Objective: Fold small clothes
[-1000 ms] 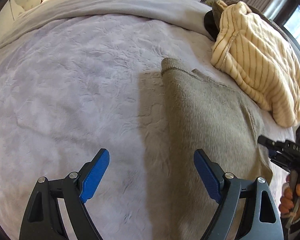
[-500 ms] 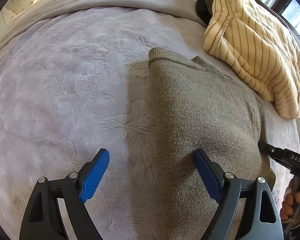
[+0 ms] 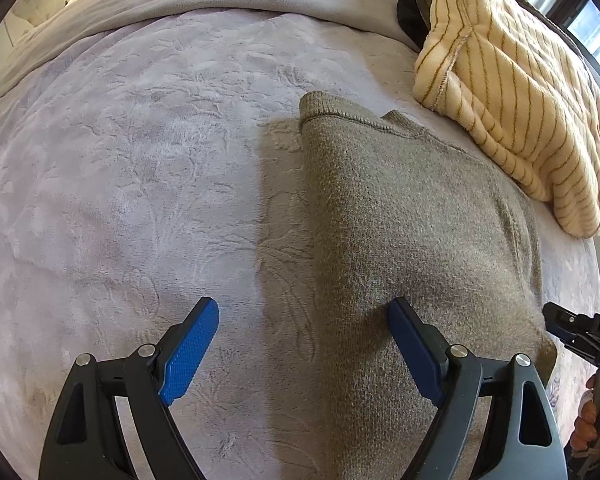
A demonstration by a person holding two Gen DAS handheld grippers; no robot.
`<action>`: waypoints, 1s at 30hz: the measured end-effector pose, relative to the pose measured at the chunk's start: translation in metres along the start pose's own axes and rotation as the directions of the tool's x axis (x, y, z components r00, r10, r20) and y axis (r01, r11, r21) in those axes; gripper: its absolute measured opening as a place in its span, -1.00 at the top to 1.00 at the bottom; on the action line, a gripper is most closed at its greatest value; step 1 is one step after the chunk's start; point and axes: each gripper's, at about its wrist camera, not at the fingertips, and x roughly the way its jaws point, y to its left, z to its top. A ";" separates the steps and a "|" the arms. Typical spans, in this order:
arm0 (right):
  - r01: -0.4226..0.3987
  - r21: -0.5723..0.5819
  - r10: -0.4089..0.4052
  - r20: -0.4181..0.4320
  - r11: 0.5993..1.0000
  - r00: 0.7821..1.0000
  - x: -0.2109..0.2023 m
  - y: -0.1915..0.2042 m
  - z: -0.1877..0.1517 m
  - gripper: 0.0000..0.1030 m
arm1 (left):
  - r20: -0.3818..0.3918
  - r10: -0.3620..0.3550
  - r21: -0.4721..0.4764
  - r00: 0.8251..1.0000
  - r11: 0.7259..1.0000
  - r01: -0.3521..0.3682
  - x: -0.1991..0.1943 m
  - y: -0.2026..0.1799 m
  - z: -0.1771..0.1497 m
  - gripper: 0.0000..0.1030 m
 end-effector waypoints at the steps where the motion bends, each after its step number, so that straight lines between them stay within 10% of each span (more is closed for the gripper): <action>1: -0.025 0.007 0.025 -0.008 1.000 1.000 0.000 -0.001 -0.001 0.14 | -0.001 -0.001 0.000 1.000 1.000 0.001 0.000 0.000 0.000 -0.70; 4: -0.049 0.015 0.049 -0.019 0.999 0.999 0.002 -0.001 -0.001 -0.21 | -0.002 0.004 0.007 1.000 1.000 -0.004 0.000 -0.001 0.000 -0.70; 12: -0.082 0.019 0.083 -0.034 0.996 0.996 0.005 -0.003 0.000 -0.28 | -0.026 -0.001 0.007 1.000 1.000 0.001 0.001 -0.002 0.003 -0.70; 16: -0.106 0.013 0.106 -0.041 0.994 0.993 0.005 -0.004 0.001 -0.39 | 0.004 0.009 0.015 1.000 1.000 -0.009 -0.004 0.004 0.004 -1.00; 30: -0.256 -0.041 0.245 -0.181 0.966 0.952 0.047 0.005 0.025 -0.45 | -0.116 -0.237 -0.088 0.964 0.970 0.228 0.027 0.014 0.010 -1.00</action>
